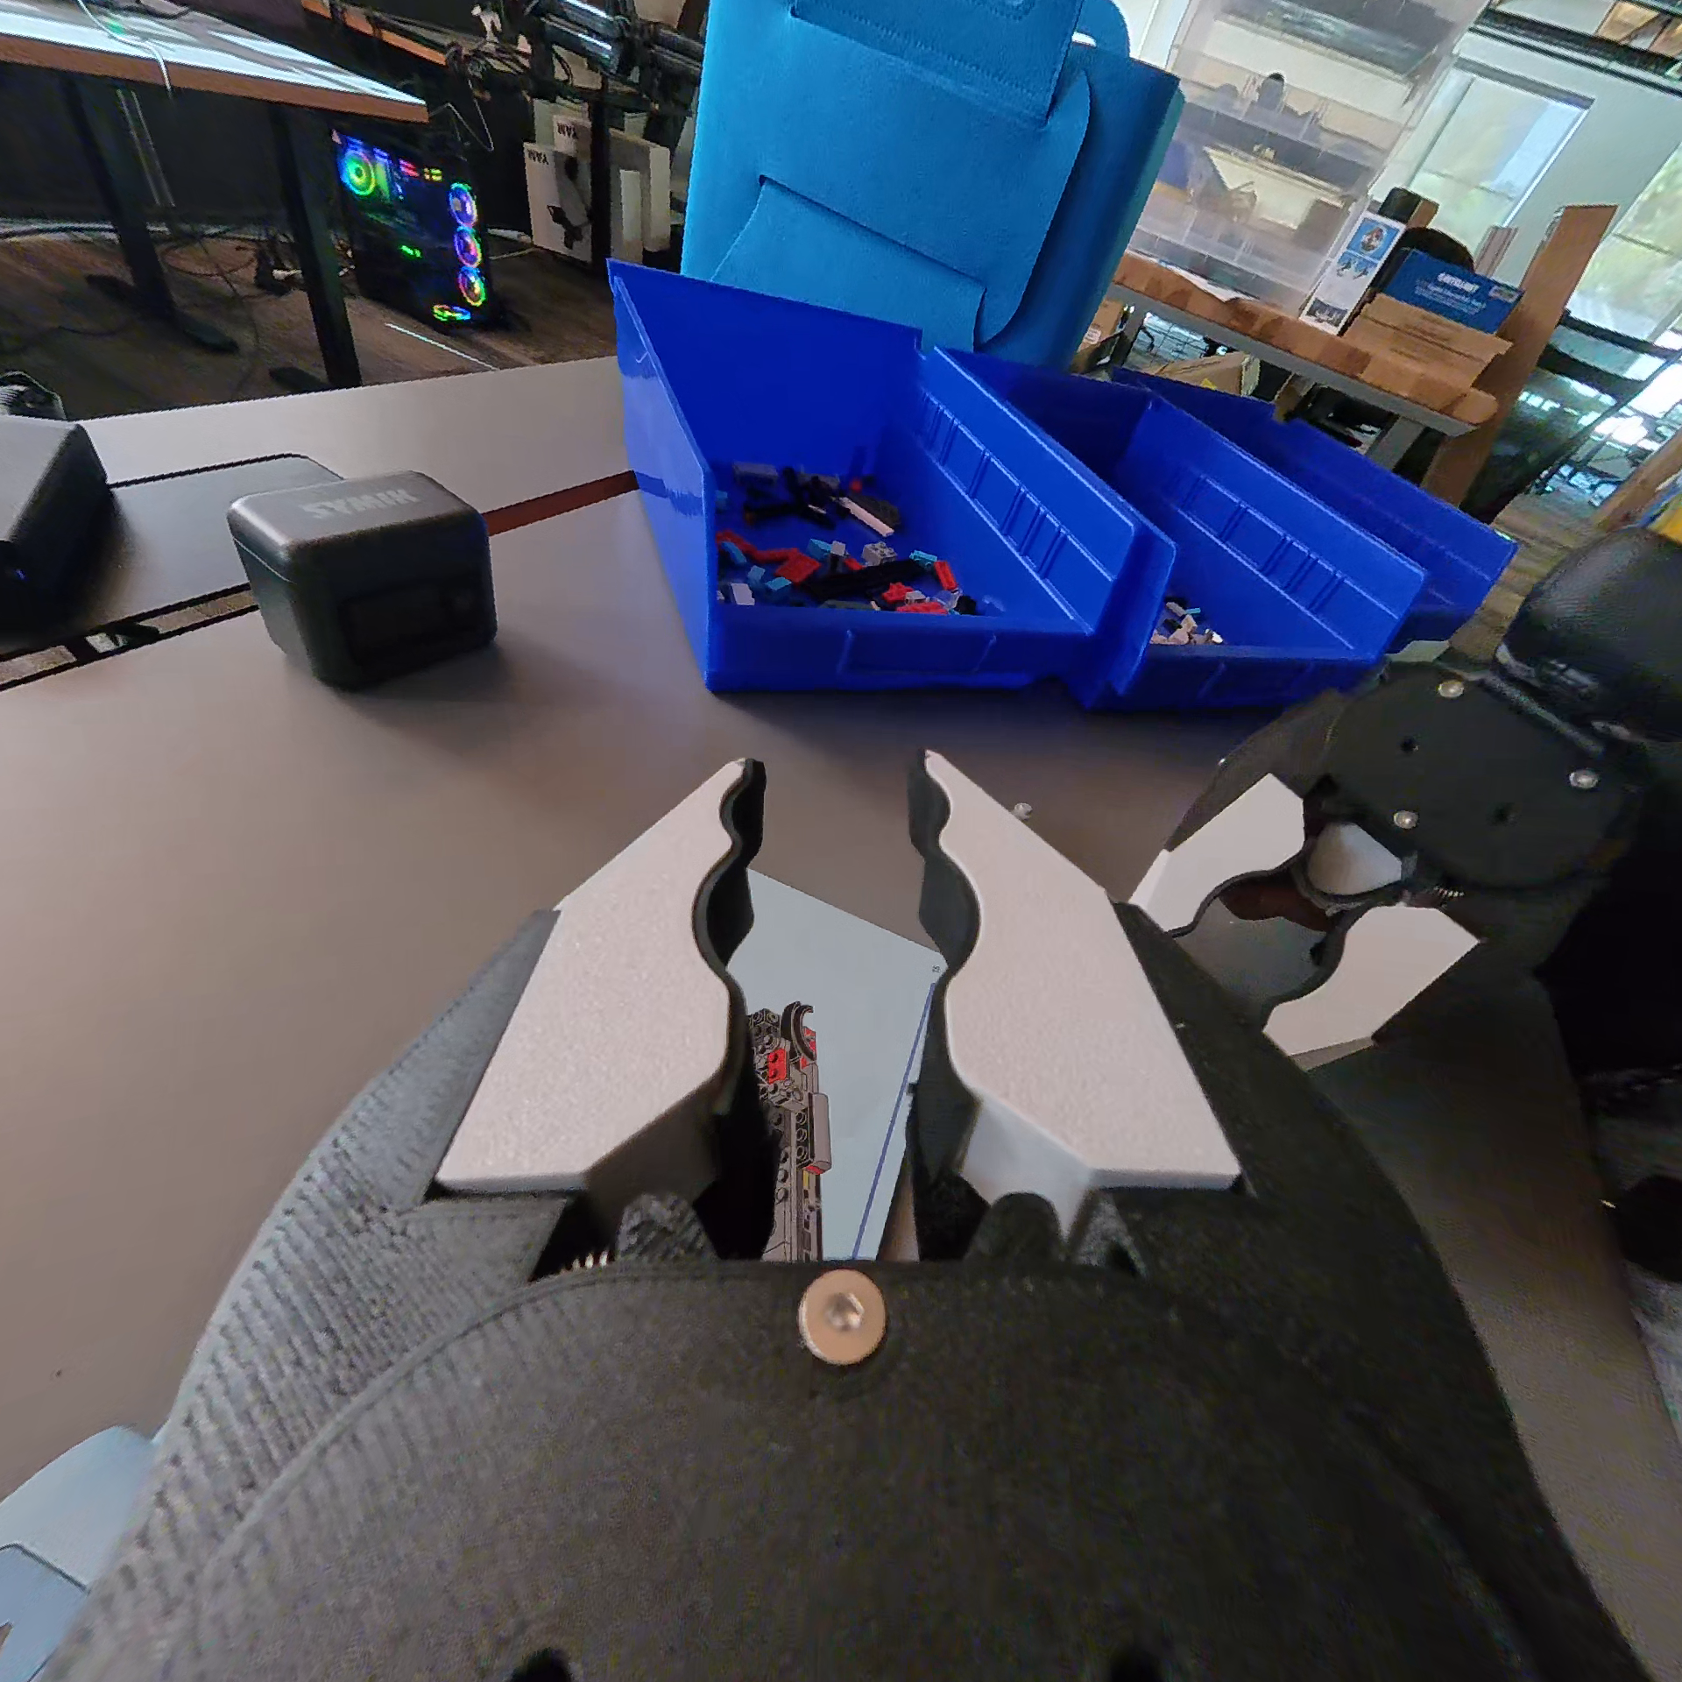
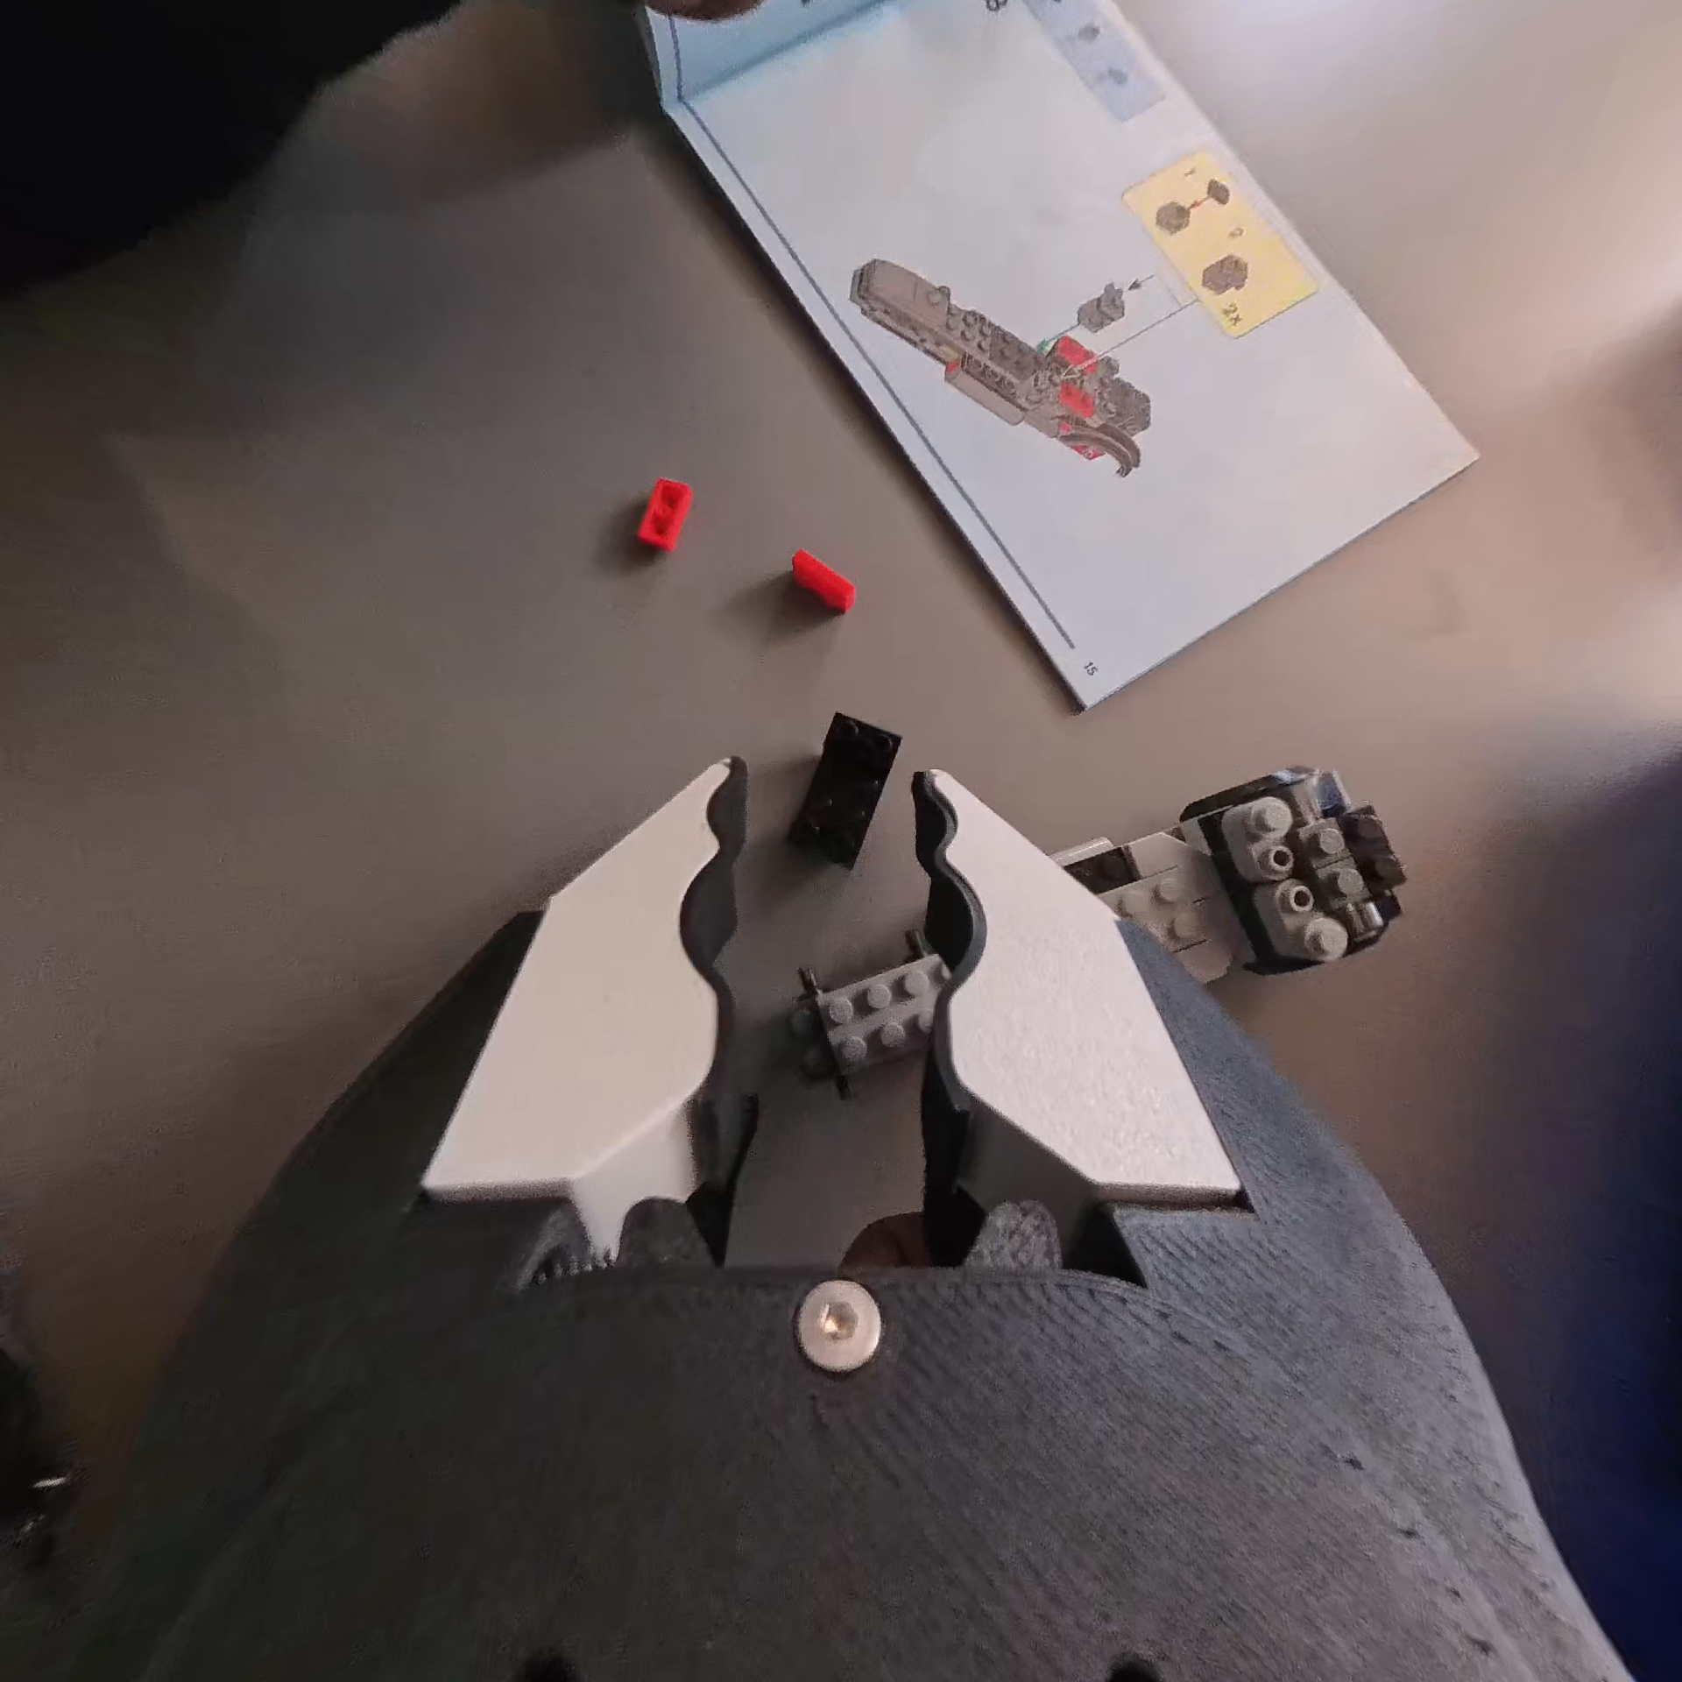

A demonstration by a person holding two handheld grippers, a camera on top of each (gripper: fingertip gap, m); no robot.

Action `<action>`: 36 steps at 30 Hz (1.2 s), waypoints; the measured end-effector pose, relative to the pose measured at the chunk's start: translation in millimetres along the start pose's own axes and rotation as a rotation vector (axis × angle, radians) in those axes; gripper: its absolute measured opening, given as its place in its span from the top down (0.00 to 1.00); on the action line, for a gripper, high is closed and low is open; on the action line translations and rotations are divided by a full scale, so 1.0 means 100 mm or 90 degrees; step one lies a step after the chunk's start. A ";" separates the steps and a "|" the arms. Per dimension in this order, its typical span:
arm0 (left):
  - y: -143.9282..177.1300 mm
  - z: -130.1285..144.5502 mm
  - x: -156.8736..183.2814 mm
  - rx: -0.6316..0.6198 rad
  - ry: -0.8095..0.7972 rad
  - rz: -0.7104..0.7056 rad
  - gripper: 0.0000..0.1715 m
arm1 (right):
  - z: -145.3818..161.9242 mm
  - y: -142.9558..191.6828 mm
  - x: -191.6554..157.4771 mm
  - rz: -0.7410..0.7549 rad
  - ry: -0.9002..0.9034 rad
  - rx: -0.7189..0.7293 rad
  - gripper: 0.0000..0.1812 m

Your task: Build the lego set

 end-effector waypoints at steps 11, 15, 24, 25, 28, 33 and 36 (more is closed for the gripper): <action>0.03 -0.01 -0.02 0.002 0.005 -0.008 0.81 | -0.11 -0.06 0.00 0.017 0.076 -0.059 0.82; 0.02 0.00 -0.01 -0.003 0.001 -0.008 0.81 | -0.12 -0.11 0.05 0.016 0.083 -0.080 0.90; 0.13 -0.04 -0.05 0.072 0.083 0.131 0.81 | -0.66 0.23 0.45 -0.099 0.055 0.116 0.90; 0.14 -0.04 -0.05 0.086 0.096 0.159 0.81 | -0.77 0.29 0.51 -0.111 0.055 0.140 0.90; 0.17 -0.05 -0.04 0.123 0.118 0.242 0.80 | -1.05 0.45 0.66 -0.159 0.056 0.195 0.90; 0.18 -0.05 0.02 0.137 0.124 0.328 0.79 | -1.23 0.49 0.79 -0.220 0.060 0.217 0.90; 0.13 0.00 0.04 0.114 0.118 0.341 0.79 | -1.24 0.46 0.84 -0.238 0.060 0.220 0.90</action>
Point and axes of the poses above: each gripper's, where its closed fingertips meet, y back along the fingers, z out of its underside, x = y × z across the jaws, the point moved 10 cm from there along y, back along the fingers, and after that the axes turned 2 degrees about -z, right-handed, at the moved point
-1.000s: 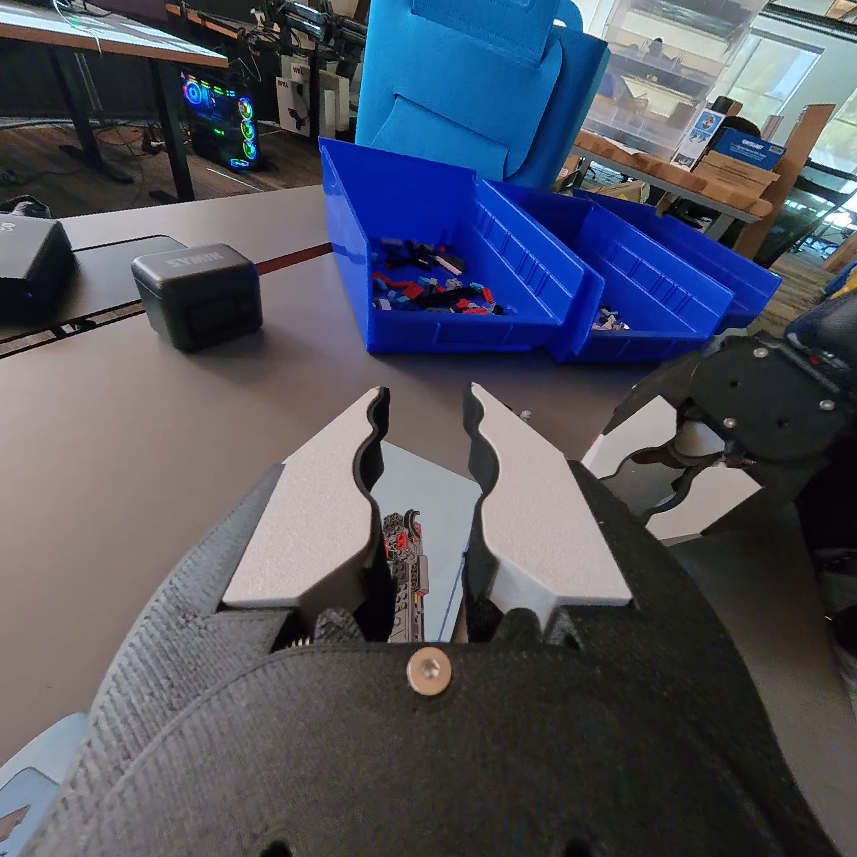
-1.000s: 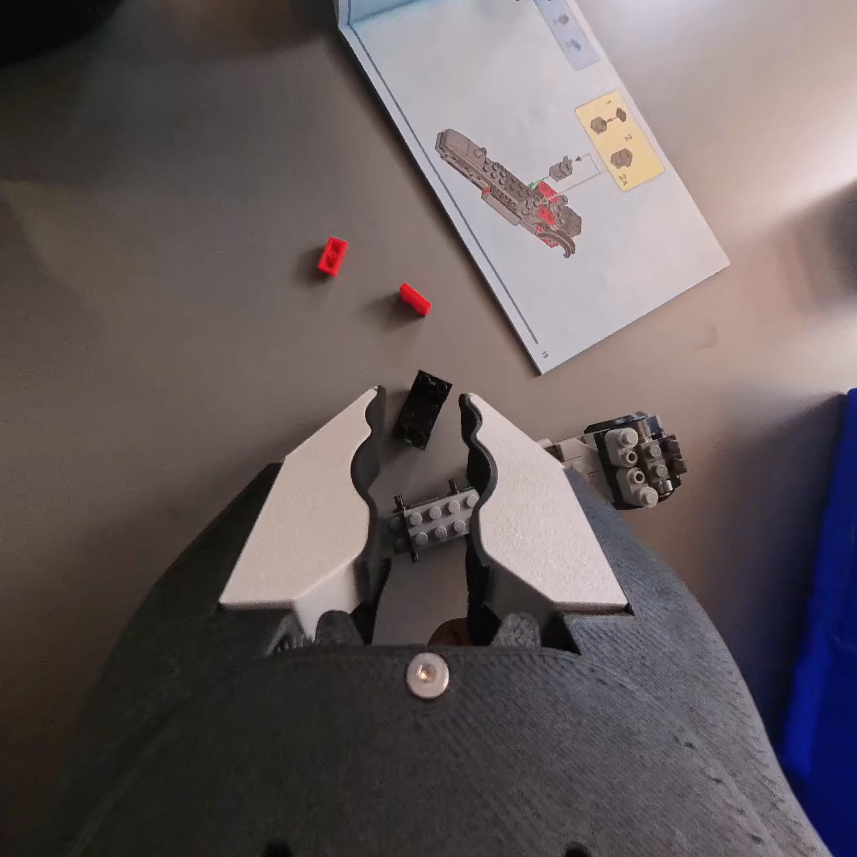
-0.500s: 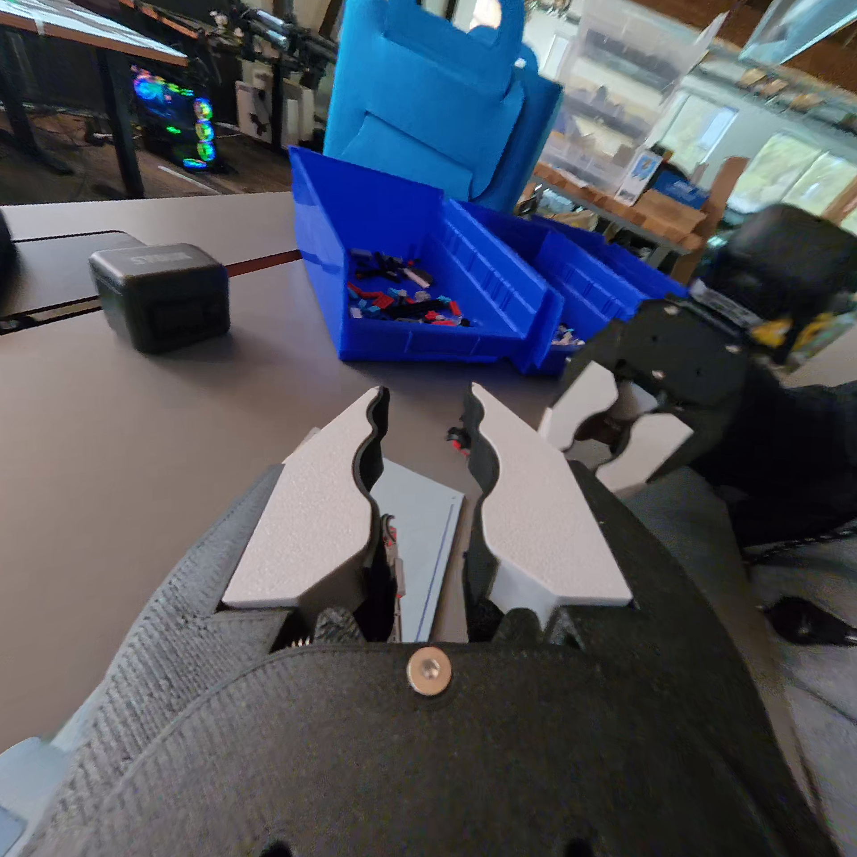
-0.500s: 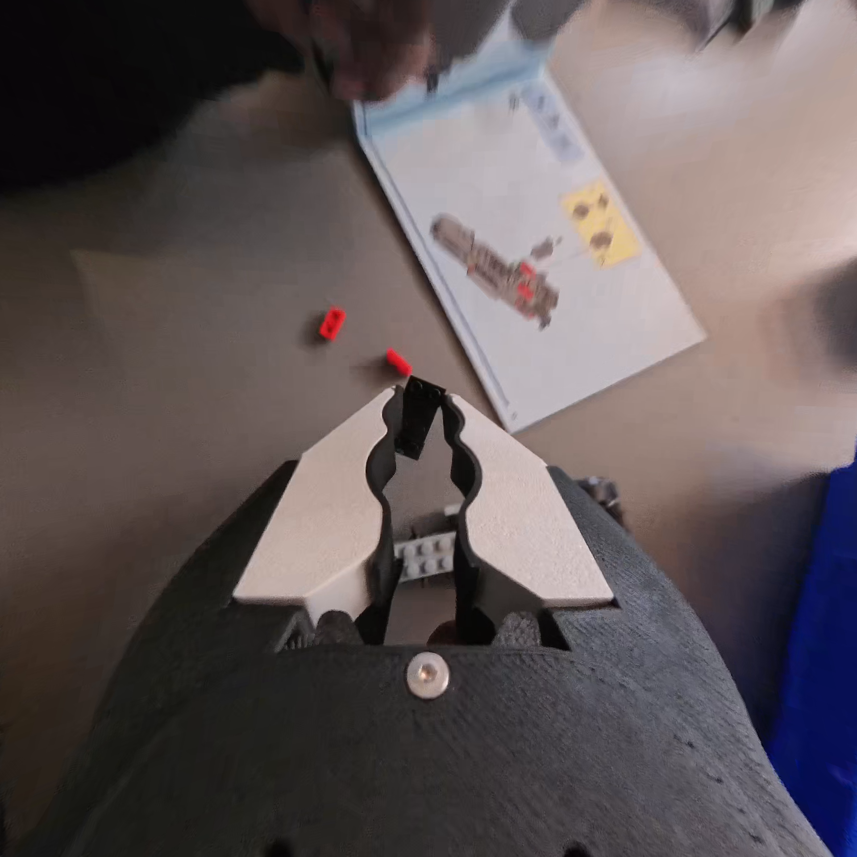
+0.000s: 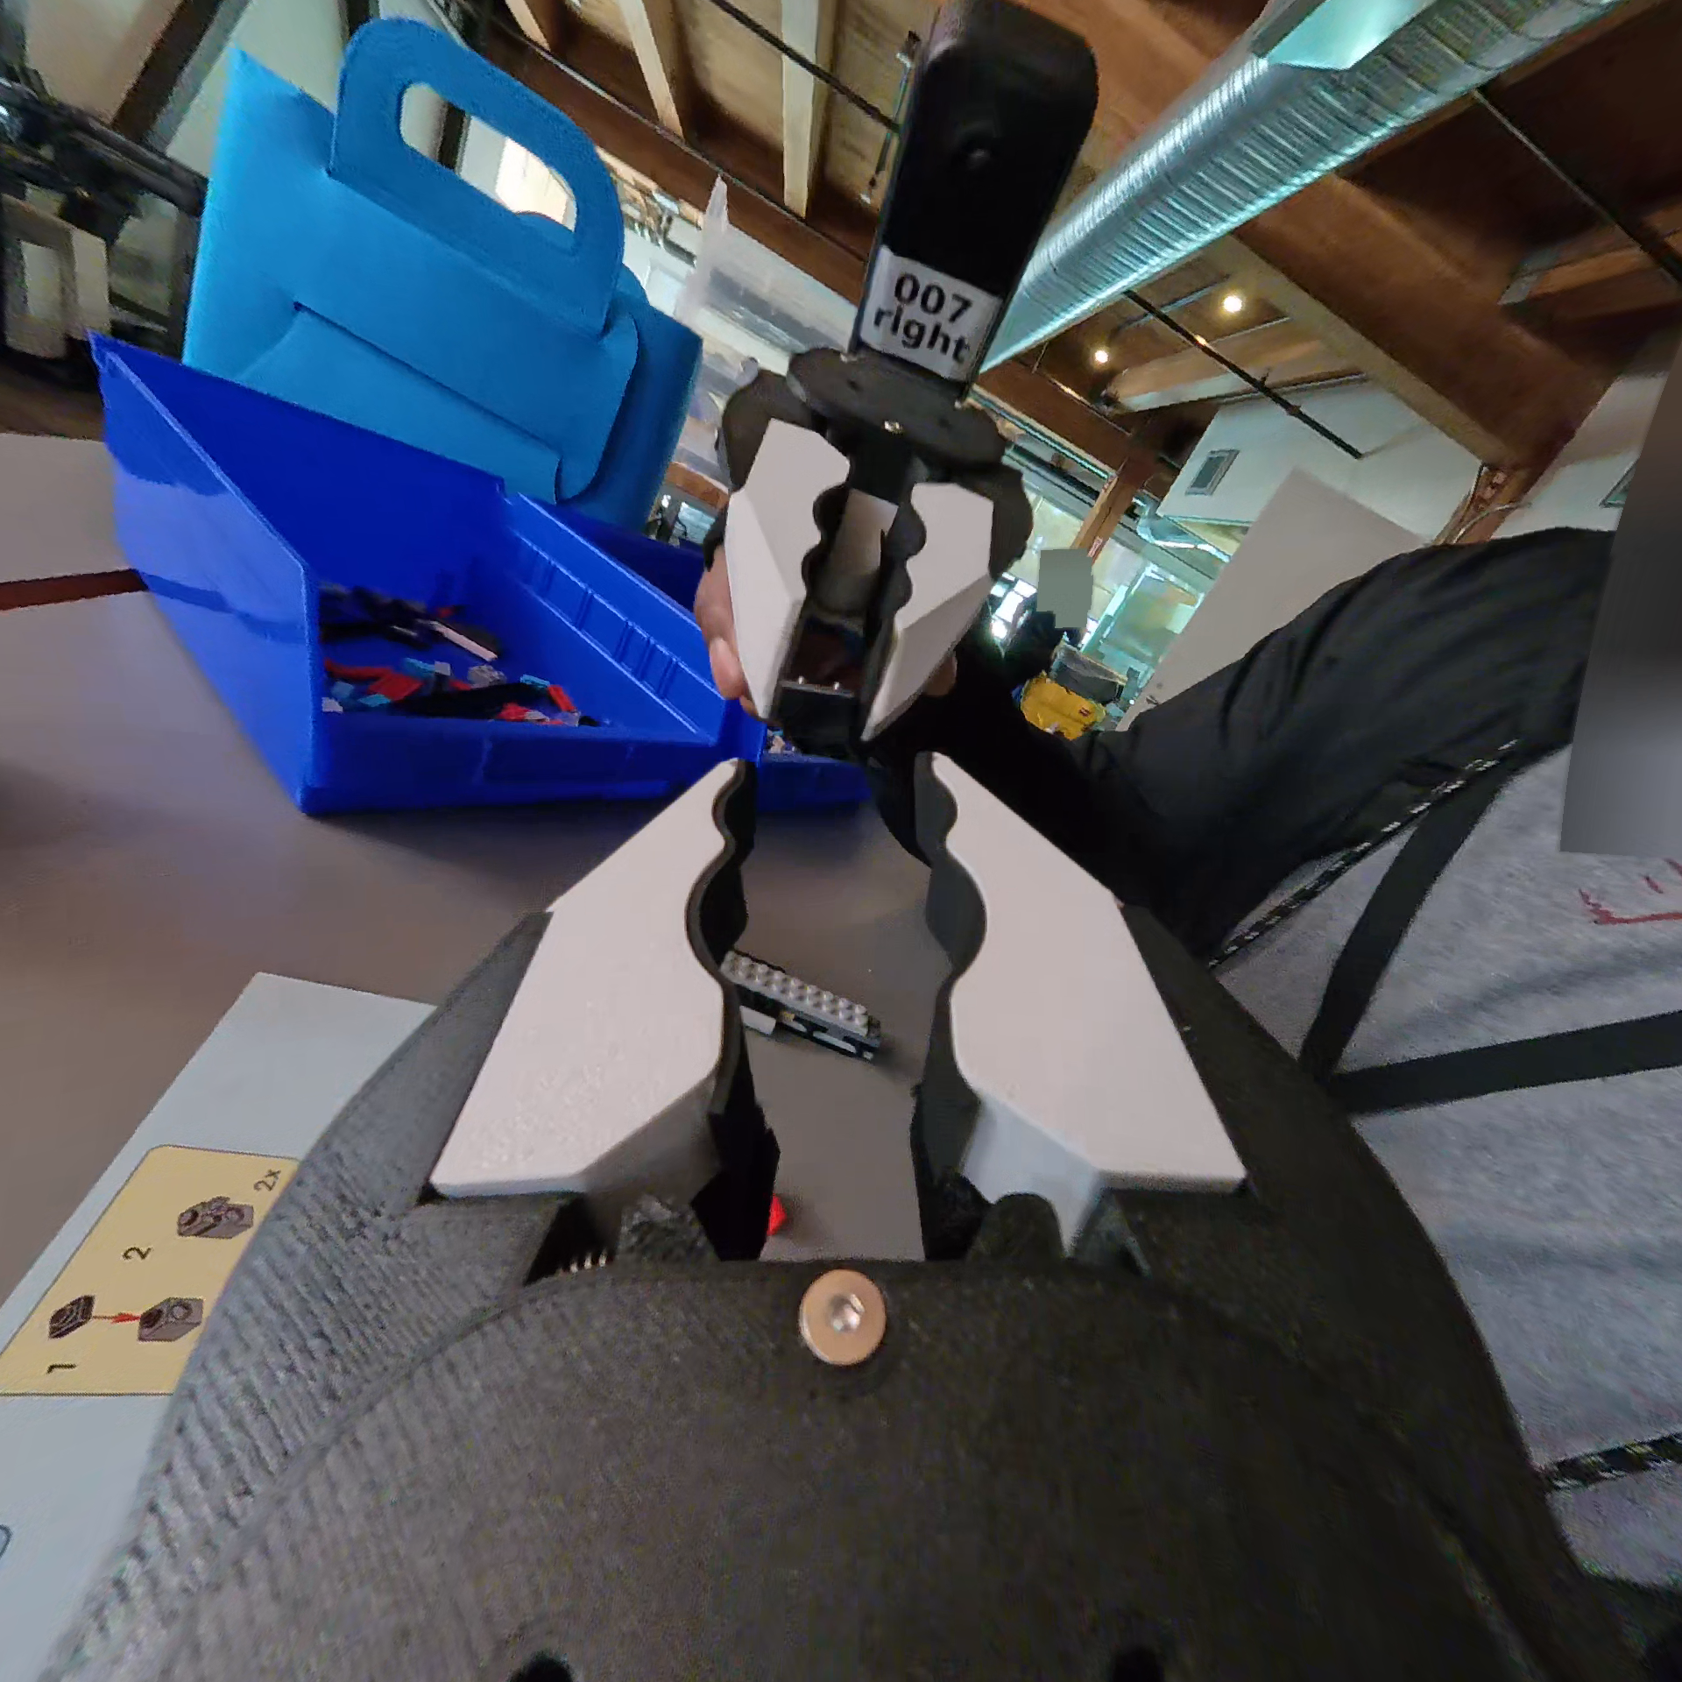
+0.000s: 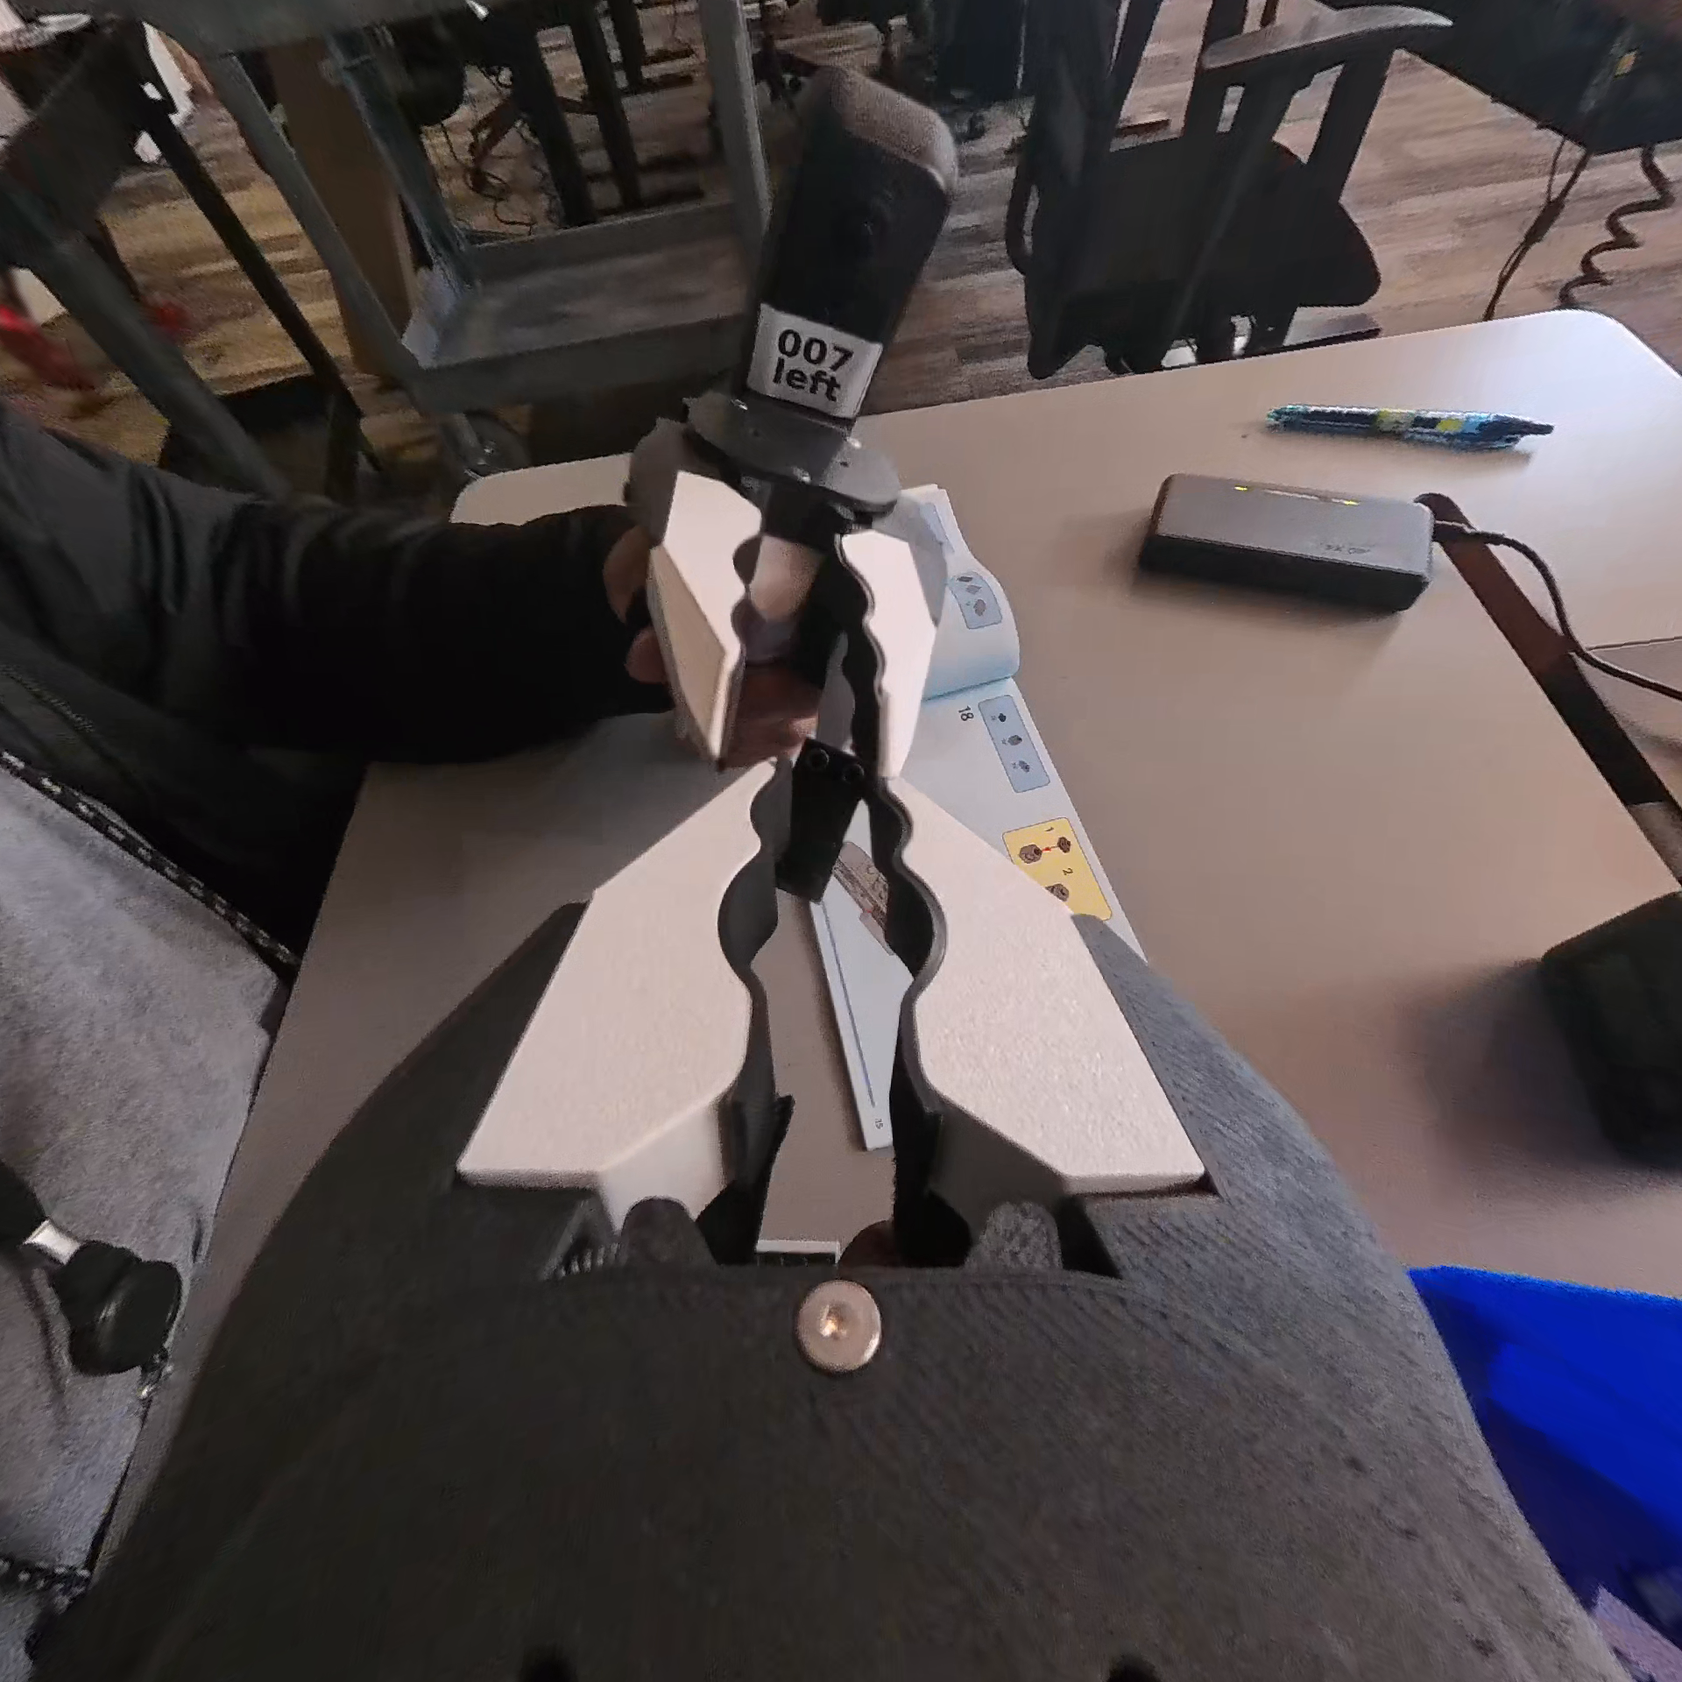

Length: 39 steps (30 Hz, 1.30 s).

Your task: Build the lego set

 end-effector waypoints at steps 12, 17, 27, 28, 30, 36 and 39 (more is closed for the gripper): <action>-0.08 0.07 -0.04 0.018 0.050 0.051 0.84 | 0.01 -0.06 0.02 -0.065 -0.005 0.022 0.90; -0.08 0.06 -0.01 0.033 0.057 0.080 0.87 | 0.01 -0.07 0.01 -0.077 -0.005 0.030 0.90; -0.06 0.03 0.01 0.078 0.055 0.097 0.89 | -0.04 -0.05 0.00 -0.078 0.006 0.089 0.89; -0.05 0.03 0.01 0.082 0.054 0.097 0.90 | -0.05 -0.05 -0.01 -0.075 0.013 0.096 0.89; -0.04 0.02 0.01 0.091 0.055 0.098 0.90 | -0.06 -0.04 -0.02 -0.075 0.021 0.105 0.87; -0.01 0.00 0.00 0.115 0.052 0.094 0.90 | -0.09 0.02 -0.03 -0.056 0.046 0.130 0.86; 0.02 -0.02 -0.01 0.134 0.055 0.088 0.90 | -0.11 0.08 -0.06 -0.043 0.082 0.154 0.86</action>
Point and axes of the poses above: each gripper's, where its closed fingertips meet, y back along the fingers, z out of its underside, x = y × z across the jaws, the point moved 10 cm from there along y, back along the fingers, and after that the axes turned 2 degrees about -z, right-handed, at the moved point
